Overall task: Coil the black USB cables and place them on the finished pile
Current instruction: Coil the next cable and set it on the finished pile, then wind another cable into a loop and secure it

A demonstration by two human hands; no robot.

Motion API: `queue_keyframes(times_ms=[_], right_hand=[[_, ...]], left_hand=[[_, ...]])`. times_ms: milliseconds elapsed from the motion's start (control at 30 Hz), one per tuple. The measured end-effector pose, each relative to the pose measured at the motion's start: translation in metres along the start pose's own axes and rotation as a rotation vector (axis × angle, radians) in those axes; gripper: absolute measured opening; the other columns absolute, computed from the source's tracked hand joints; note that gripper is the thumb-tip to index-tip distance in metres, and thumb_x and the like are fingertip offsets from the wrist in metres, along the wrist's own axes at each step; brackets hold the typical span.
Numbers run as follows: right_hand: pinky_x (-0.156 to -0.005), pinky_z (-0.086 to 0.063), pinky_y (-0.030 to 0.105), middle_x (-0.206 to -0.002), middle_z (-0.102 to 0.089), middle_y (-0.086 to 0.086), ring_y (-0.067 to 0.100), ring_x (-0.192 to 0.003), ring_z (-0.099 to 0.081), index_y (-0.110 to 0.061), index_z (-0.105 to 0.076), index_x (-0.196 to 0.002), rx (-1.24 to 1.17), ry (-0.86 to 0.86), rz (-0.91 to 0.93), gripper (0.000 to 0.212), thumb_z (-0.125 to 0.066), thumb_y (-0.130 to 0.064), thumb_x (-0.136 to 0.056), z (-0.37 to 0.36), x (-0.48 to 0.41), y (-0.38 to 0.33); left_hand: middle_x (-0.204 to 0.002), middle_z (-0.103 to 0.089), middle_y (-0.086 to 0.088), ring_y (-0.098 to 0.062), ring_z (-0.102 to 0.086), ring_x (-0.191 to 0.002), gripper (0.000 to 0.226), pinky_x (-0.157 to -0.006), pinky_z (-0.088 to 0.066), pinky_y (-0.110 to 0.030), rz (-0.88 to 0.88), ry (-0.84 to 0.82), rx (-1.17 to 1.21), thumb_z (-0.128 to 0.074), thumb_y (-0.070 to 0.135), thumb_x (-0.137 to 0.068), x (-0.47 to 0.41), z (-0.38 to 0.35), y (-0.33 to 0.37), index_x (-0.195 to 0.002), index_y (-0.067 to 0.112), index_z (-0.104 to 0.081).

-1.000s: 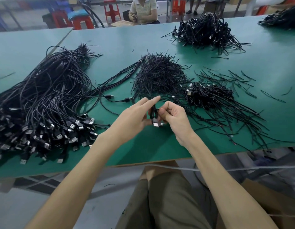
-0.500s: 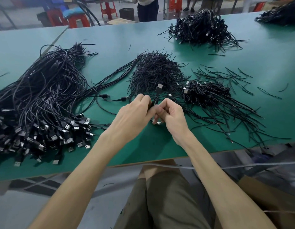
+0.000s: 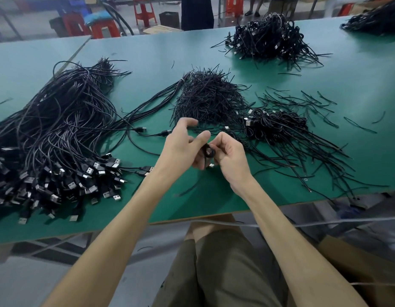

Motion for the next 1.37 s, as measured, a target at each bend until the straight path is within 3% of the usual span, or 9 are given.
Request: queue_keyframes(times_ms=[100, 300, 400, 533, 733, 1067, 1200, 1267, 1367], right_hand=[[-0.056, -0.041, 0.016, -0.060, -0.059, -0.012, 0.001, -0.054, -0.053, -0.012, -0.050, -0.077, -0.011, 0.033, 0.000, 0.024, -0.050, 0.005, -0.094, 0.000, 0.000, -0.001], [-0.060, -0.045, 0.033, -0.065, -0.055, 0.004, 0.019, -0.063, -0.050, -0.008, -0.049, -0.075, -0.127, 0.050, -0.026, 0.023, -0.055, 0.008, -0.090, 0.000, -0.001, -0.002], [-0.054, -0.042, 0.020, -0.061, -0.055, -0.005, 0.008, -0.056, -0.049, -0.010, -0.052, -0.075, -0.139, 0.039, -0.016, 0.013, -0.054, 0.002, -0.078, 0.000, -0.001, -0.003], [-0.052, -0.042, 0.019, -0.060, -0.060, -0.005, 0.015, -0.052, -0.058, -0.015, -0.052, -0.076, -0.098, 0.031, -0.047, 0.033, -0.049, 0.017, -0.085, 0.000, -0.002, 0.002], [-0.053, -0.042, 0.017, -0.062, -0.063, 0.000, 0.015, -0.054, -0.058, -0.012, -0.052, -0.078, -0.015, 0.044, -0.002, 0.020, -0.057, -0.003, -0.094, 0.001, -0.001, 0.001], [-0.060, -0.043, 0.022, -0.063, -0.061, -0.010, 0.009, -0.061, -0.053, -0.011, -0.052, -0.076, -0.038, 0.098, -0.003, 0.027, -0.055, 0.005, -0.098, 0.000, 0.000, 0.000], [-0.056, -0.043, 0.015, -0.066, -0.065, -0.009, 0.003, -0.059, -0.056, -0.013, -0.057, -0.080, -0.041, 0.084, 0.020, 0.022, -0.057, 0.001, -0.098, -0.001, 0.002, -0.008], [-0.060, -0.045, 0.017, -0.086, -0.069, -0.011, 0.005, -0.068, -0.060, -0.017, -0.062, -0.093, 0.066, 0.049, 0.061, 0.014, -0.059, -0.003, -0.095, -0.002, 0.004, -0.010], [-0.069, -0.046, 0.017, -0.119, -0.052, -0.021, 0.008, -0.086, -0.061, -0.031, -0.060, -0.117, 0.349, 0.028, 0.197, 0.037, -0.064, -0.006, -0.091, -0.006, 0.008, -0.013]], left_hand=[[-0.065, -0.069, -0.009, -0.023, -0.066, -0.048, 0.018, -0.051, -0.056, -0.032, 0.012, -0.114, 0.152, -0.052, 0.013, -0.106, 0.004, 0.000, 0.000, -0.119, 0.005, -0.062], [-0.088, -0.075, -0.014, -0.019, -0.073, -0.069, 0.031, -0.064, -0.057, -0.025, 0.177, -0.349, 0.535, -0.056, 0.000, -0.100, 0.007, 0.013, -0.011, -0.131, -0.004, -0.057], [-0.087, -0.078, -0.010, -0.020, -0.072, -0.064, 0.043, -0.056, -0.052, -0.021, 0.101, -0.321, 0.261, -0.072, 0.000, -0.090, 0.007, 0.013, -0.012, -0.131, 0.001, -0.058], [-0.068, -0.076, 0.001, -0.025, -0.069, -0.046, 0.010, -0.043, -0.040, -0.018, 0.028, -0.205, -0.190, -0.066, 0.028, -0.096, 0.010, 0.009, -0.006, -0.094, 0.019, -0.070], [-0.051, -0.068, 0.005, -0.015, -0.056, -0.031, 0.057, -0.047, -0.048, -0.021, 0.003, -0.157, -0.568, -0.042, 0.055, -0.103, 0.010, 0.004, 0.001, -0.069, 0.016, -0.065], [-0.048, -0.038, 0.005, -0.011, -0.027, -0.033, 0.043, -0.036, -0.022, -0.018, 0.443, -0.372, 0.490, -0.037, 0.033, -0.107, 0.006, -0.010, -0.003, -0.068, 0.020, -0.048], [-0.045, -0.039, 0.004, -0.014, -0.033, -0.032, 0.051, -0.036, -0.026, -0.017, 0.345, -0.314, 0.281, -0.043, 0.046, -0.106, 0.003, -0.010, -0.008, -0.063, 0.019, -0.047], [-0.041, -0.039, 0.002, -0.017, -0.033, -0.031, 0.056, -0.036, -0.027, -0.017, 0.264, -0.273, 0.083, -0.046, 0.049, -0.105, 0.000, -0.002, -0.010, -0.059, 0.017, -0.046], [-0.039, -0.036, 0.000, -0.017, -0.031, -0.030, 0.061, -0.037, -0.027, -0.018, 0.229, -0.321, -0.007, -0.049, 0.052, -0.103, -0.004, 0.019, -0.011, -0.053, 0.018, -0.043]])
Point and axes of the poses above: each hand's wrist, its own x-axis away from the middle knuckle, its own z-axis out of the back of the hand, y = z × x, the point moved 1 cm from there along -x, towards the middle knuckle
